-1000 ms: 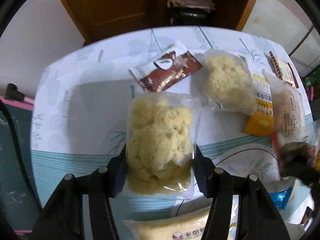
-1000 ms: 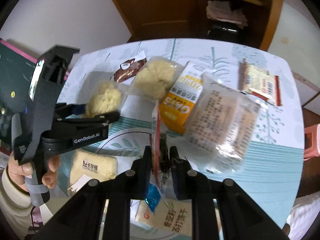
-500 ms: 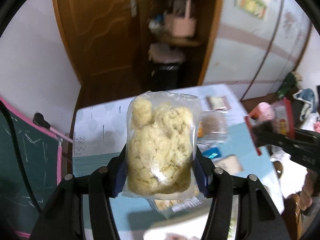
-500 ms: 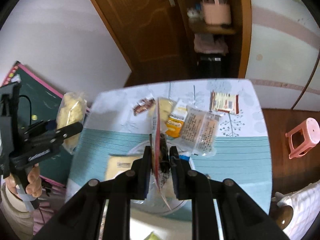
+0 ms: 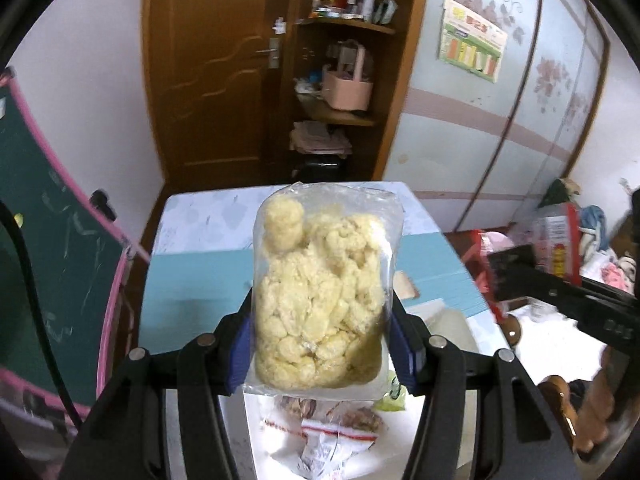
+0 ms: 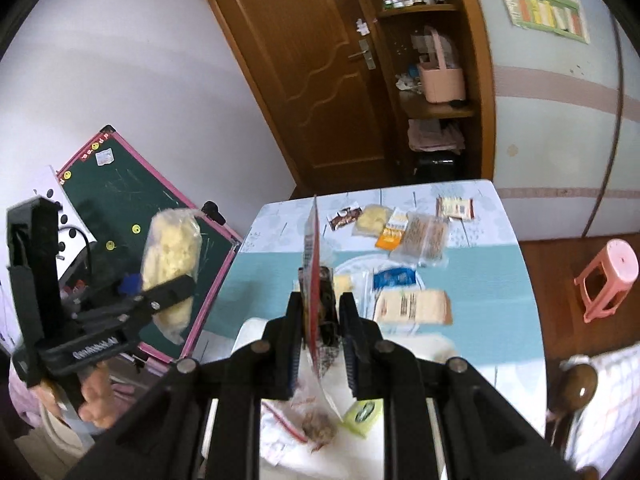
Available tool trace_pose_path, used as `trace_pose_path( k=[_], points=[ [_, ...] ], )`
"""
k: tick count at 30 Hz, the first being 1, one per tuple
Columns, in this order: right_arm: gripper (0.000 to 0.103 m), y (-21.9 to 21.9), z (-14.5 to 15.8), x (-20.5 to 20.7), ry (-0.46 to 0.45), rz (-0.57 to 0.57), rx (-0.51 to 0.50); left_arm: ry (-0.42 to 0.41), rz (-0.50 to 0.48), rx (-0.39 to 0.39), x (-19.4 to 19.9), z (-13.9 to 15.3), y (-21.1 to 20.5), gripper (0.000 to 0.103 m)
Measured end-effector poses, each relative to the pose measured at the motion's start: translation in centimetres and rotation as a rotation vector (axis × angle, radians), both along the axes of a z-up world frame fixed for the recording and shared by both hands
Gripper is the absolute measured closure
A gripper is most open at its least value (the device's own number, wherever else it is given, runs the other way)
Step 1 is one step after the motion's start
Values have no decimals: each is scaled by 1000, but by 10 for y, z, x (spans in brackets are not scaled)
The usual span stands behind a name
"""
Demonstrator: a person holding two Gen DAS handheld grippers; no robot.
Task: Organize snacks
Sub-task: 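Grasp the puffed-snack bag with the left gripper while the right grasps a red-striped packet, then lower both held packets into the white tray and open both grippers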
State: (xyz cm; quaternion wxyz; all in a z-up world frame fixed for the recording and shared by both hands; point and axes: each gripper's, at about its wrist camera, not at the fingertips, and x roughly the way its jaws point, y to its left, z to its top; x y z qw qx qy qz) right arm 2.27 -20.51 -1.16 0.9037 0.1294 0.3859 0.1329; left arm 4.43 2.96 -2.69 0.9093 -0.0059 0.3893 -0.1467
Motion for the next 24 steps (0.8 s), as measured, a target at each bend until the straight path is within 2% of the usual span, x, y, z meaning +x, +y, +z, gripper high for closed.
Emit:
trace_pose_path(
  k=[4, 8, 11, 18, 24],
  points=[
    [85, -2, -21, -24, 34, -37, 0, 38, 30, 11, -19, -32, -6, 47],
    [85, 3, -45, -35, 65, -55, -92, 14, 34, 102, -35, -55, -23, 47],
    [85, 7, -63, -36, 95, -67, -120, -11, 41, 154, -44, -70, -34, 47],
    [85, 13, -99, -35, 181, -108, -157, 40, 43, 154, -45, -92, -41, 47],
    [85, 21, -109, -40, 180, -111, -196, 52, 71, 158, -47, -102, -35, 47]
  ],
)
